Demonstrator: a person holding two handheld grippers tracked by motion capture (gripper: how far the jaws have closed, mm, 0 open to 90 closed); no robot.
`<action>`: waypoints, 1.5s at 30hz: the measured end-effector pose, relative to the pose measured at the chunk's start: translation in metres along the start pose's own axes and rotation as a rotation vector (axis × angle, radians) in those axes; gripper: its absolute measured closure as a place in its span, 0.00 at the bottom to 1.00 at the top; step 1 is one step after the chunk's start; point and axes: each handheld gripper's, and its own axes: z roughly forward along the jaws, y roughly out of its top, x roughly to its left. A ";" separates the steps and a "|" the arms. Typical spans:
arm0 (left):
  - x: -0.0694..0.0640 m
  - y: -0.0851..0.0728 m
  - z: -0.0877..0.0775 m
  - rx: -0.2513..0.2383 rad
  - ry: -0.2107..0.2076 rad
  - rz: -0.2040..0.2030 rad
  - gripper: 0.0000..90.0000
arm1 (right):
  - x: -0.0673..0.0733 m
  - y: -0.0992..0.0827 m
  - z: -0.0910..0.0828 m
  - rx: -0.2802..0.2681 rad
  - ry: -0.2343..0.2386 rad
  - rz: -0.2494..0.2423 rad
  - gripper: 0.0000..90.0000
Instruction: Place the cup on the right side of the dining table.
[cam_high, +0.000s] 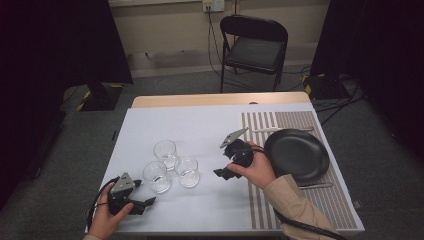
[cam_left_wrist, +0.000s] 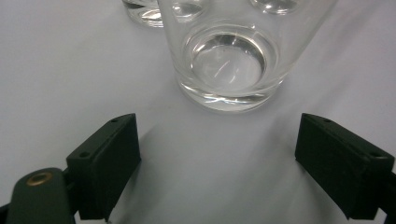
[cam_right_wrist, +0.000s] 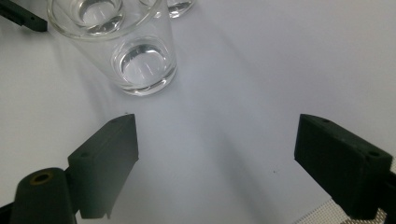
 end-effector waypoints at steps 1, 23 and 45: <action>0.000 0.000 0.000 0.000 0.000 0.000 0.15 | 0.000 0.001 0.000 0.000 0.000 0.000 0.14; 0.000 0.000 0.000 0.000 0.000 0.000 0.15 | 0.006 0.014 0.006 -0.004 0.013 -0.012 0.14; 0.000 0.000 0.000 0.000 -0.001 0.000 0.15 | 0.011 0.026 0.013 0.007 0.011 -0.026 0.14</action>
